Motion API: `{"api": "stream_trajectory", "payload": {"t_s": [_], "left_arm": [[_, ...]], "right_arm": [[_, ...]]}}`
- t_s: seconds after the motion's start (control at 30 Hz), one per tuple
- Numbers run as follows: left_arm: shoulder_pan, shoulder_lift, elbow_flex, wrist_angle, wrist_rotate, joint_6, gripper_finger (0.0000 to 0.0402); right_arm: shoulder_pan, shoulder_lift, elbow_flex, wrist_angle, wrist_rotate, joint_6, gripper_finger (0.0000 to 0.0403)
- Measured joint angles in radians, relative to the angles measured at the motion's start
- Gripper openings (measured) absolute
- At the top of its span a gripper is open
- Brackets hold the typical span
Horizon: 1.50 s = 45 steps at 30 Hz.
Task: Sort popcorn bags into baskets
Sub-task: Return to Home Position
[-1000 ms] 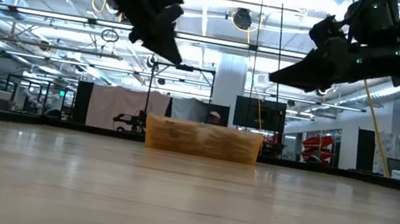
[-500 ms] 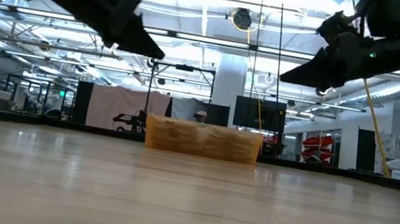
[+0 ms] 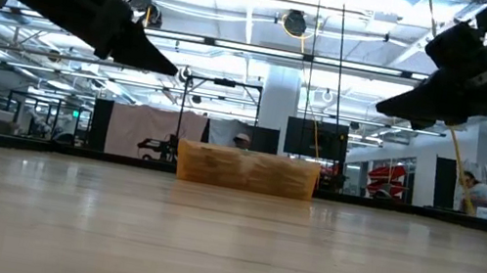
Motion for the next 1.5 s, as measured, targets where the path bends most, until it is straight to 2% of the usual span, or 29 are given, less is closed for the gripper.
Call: {"api": "stream_trajectory", "payload": {"t_s": [0.17, 0.37, 0.47, 0.7, 0.87, 1.0, 1.13, 1.3, 1.5], "left_arm": [[0.004, 0.000, 0.000, -0.007, 0.000, -0.041, 0.0032], [-0.016, 0.001, 0.000, -0.046, 0.001, -0.062, 0.0005], [-0.029, 0.000, 0.000, -0.050, 0.001, -0.063, 0.0007], [-0.073, 0.000, 0.001, -0.026, 0.001, -0.058, 0.0005], [-0.106, 0.000, 0.001, -0.034, 0.001, -0.058, 0.0004], [-0.110, 0.000, 0.001, -0.037, 0.001, -0.055, 0.0003], [-0.108, 0.000, 0.001, -0.037, -0.004, -0.054, 0.0004], [-0.103, 0.000, -0.001, -0.036, -0.008, -0.053, 0.0003], [-0.103, -0.080, -0.094, 0.000, -0.008, -0.084, 0.0002]], "right_arm": [[0.001, -0.074, -0.031, -0.054, -0.001, -0.003, 0.0000], [0.001, -0.168, -0.033, -0.153, -0.005, 0.007, 0.0000], [0.001, -0.193, -0.055, -0.125, -0.005, 0.021, 0.0000], [0.001, -0.207, -0.176, 0.069, -0.005, 0.048, 0.0000], [0.006, -0.215, -0.184, 0.033, -0.025, 0.052, 0.0000], [0.042, -0.249, -0.185, 0.023, -0.016, 0.042, 0.0000], [0.096, -0.307, -0.186, -0.040, 0.068, 0.055, 0.0000], [0.155, -0.402, -0.186, -0.135, 0.073, 0.053, 0.0000], [0.194, -0.524, -0.187, -0.201, 0.073, -0.008, 0.0000]]}}
